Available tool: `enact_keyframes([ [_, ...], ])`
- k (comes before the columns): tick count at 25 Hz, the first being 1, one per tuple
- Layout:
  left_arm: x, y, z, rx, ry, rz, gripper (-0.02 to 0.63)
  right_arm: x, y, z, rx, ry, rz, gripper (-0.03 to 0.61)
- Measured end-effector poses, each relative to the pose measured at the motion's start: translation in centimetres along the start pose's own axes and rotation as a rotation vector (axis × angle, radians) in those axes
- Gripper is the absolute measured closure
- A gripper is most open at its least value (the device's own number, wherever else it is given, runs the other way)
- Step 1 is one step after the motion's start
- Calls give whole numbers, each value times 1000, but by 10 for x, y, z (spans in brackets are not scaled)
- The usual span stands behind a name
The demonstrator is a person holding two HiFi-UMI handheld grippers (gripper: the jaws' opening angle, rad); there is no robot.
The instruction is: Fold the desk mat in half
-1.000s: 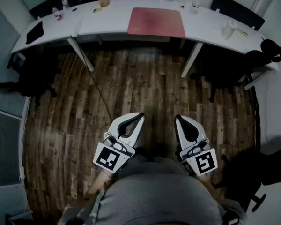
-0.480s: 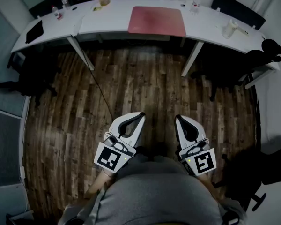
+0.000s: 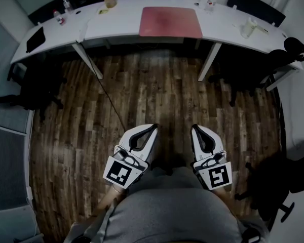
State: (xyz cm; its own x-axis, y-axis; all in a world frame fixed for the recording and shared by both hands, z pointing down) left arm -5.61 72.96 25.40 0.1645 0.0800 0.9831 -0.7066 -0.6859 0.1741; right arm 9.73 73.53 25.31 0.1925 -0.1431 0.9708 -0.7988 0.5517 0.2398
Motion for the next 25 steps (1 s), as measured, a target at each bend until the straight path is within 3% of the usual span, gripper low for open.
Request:
enact_keyframes([
  [7,2,15,-3,30,11,-2,618,6,16,4,21,26,9,577],
  [13,8,29,17,27,27,-14,618,14,-3,16,46,41,15,577],
  [25,-1,112,147,-56,-6,29,618,41,-146,124,43,-16,-26,577],
])
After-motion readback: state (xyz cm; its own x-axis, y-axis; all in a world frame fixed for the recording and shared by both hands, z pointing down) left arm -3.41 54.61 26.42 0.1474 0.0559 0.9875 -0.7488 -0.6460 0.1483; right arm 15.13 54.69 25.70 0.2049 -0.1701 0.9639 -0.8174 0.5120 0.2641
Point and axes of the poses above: the fingertips, and each gripper's own axes: z forward along the fingers, y to its left, x out of its underside, the point moved 4 cm from there along -z, backward along the fingers, and after that the axes turned 11 degrees about -z, right-handed, at the moved point
